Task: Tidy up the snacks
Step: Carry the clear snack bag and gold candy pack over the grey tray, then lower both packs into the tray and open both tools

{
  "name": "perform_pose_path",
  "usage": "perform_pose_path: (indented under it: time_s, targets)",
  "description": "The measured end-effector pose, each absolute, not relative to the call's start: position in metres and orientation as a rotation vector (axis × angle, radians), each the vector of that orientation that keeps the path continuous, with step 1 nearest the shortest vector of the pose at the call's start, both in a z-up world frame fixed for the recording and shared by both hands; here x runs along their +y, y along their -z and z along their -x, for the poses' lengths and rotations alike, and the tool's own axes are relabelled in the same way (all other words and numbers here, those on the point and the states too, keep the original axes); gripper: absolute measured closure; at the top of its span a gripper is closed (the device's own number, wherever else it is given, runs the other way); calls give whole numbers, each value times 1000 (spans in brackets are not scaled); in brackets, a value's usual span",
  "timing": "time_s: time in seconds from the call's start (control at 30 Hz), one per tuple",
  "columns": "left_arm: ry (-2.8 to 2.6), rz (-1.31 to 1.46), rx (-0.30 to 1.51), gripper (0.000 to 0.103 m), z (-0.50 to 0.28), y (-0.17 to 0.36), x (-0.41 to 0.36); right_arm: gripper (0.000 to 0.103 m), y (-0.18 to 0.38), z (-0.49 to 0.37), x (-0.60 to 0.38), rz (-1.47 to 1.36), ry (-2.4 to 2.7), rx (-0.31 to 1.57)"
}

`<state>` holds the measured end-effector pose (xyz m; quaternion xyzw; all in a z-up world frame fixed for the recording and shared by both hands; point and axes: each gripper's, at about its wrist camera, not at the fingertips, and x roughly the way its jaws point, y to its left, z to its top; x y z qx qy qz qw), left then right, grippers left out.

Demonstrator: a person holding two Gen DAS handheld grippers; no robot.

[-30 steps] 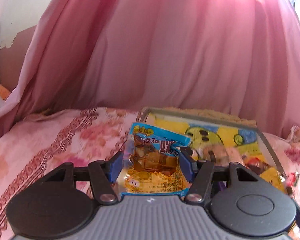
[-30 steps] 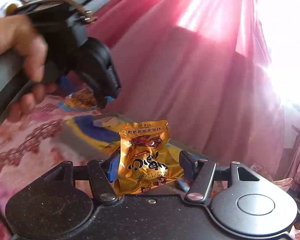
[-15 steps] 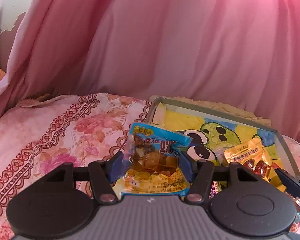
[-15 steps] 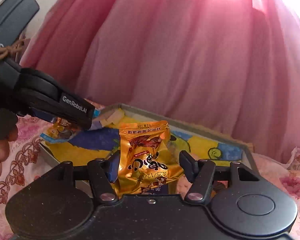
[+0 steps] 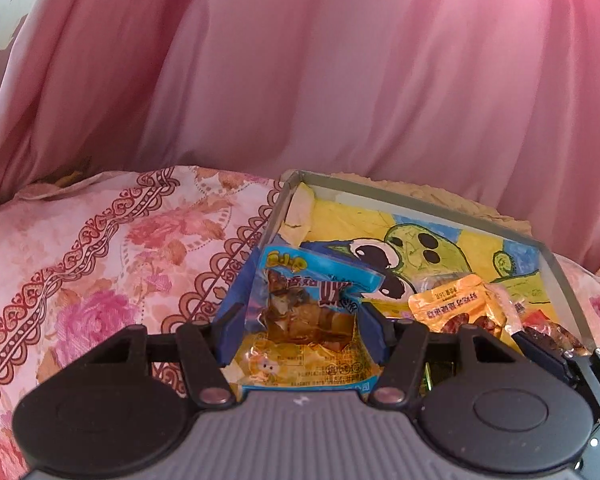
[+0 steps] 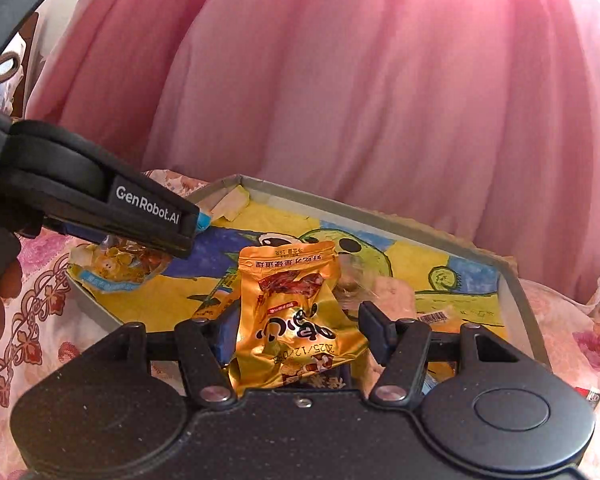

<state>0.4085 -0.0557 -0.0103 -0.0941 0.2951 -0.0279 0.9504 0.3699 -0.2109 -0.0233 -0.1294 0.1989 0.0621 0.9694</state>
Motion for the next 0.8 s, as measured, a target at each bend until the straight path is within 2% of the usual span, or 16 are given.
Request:
perform_pose_path:
  time_s: [0.5,0.8]
  targets:
    - [61,249,637,37,-412,14,-52,39,26,-375,-213,225,-160,420]
    - [78,318,644,26,-409,20,-50,26,30,-367,-219,161,-173,393]
